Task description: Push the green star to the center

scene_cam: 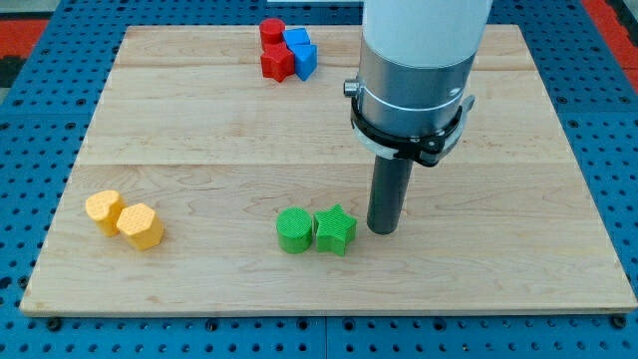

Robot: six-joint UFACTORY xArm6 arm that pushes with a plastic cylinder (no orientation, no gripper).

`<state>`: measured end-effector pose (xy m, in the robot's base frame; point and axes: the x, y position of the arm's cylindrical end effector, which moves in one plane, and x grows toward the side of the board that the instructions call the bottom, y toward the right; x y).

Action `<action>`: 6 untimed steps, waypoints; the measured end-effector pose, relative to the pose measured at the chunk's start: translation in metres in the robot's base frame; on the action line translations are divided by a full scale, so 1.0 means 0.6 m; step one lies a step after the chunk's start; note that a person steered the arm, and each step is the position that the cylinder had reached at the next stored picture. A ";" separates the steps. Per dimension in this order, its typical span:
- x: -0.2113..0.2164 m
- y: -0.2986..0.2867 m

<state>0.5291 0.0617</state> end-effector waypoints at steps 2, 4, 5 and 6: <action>0.143 -0.052; -0.052 -0.072; -0.059 -0.082; -0.051 -0.121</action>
